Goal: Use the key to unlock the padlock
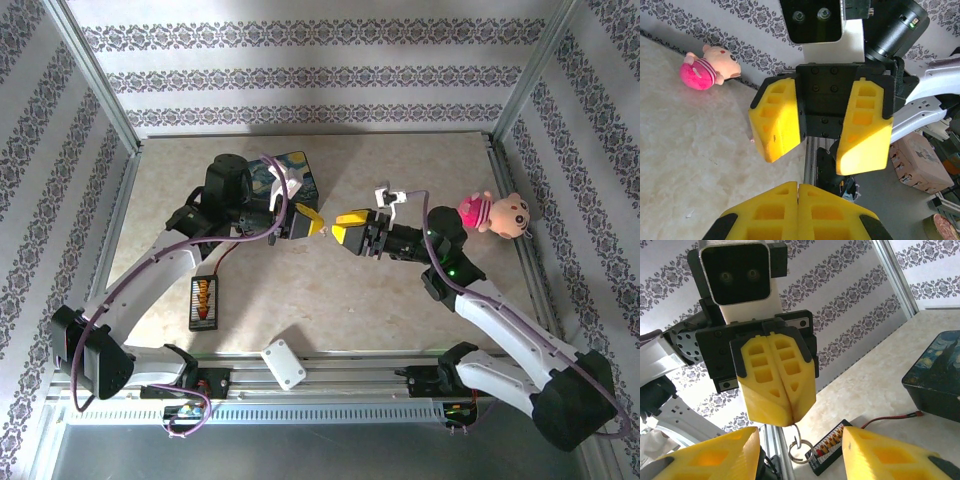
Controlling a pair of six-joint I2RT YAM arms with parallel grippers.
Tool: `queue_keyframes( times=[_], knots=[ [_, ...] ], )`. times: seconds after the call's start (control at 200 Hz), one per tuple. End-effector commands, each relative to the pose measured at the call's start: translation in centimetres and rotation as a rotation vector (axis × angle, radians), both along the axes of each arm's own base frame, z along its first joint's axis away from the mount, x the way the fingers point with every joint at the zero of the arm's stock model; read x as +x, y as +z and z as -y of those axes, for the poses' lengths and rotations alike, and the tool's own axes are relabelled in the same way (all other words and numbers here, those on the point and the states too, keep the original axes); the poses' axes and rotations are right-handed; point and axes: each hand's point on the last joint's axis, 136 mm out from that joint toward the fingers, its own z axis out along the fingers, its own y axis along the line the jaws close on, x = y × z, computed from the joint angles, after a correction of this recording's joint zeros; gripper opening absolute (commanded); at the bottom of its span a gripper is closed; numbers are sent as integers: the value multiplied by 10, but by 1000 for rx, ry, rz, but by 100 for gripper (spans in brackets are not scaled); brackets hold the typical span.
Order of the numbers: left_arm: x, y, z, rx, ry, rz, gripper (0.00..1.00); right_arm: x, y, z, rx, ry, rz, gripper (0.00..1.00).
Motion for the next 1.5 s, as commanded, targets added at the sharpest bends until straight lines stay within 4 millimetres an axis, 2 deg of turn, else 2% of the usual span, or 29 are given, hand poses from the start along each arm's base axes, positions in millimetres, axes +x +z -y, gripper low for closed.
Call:
queue_keyframes(
  times=[0.0,0.265,0.515,0.81,0.914,1.014,1.069,1.129,1.159,1.284,1.494],
  knots=[
    [-8,17,-2,-52,-30,44,0,-6,21,-8,27,42,70,44],
    [-8,17,-2,-63,-20,45,0,-8,20,-21,16,83,78,36],
    [-7,19,-3,-66,-6,52,0,-9,16,-23,9,92,68,29],
    [-7,25,-3,-94,-7,55,0,-12,18,-24,10,106,78,11],
    [-7,28,-3,-104,-8,53,0,-13,19,-26,11,115,83,0],
    [-4,31,-5,-116,7,50,0,-12,19,-25,10,100,89,0],
    [0,35,-7,-126,33,43,15,-10,19,-23,10,81,92,0],
    [6,40,-11,-146,68,29,37,-6,19,-21,9,50,93,0],
    [9,43,-14,-158,87,15,42,-3,19,-19,8,32,93,0],
    [21,50,-25,-203,147,-42,45,4,18,-13,10,-30,99,0],
    [10,48,-27,-231,76,-41,40,8,18,-7,15,-64,93,0]
  ],
)
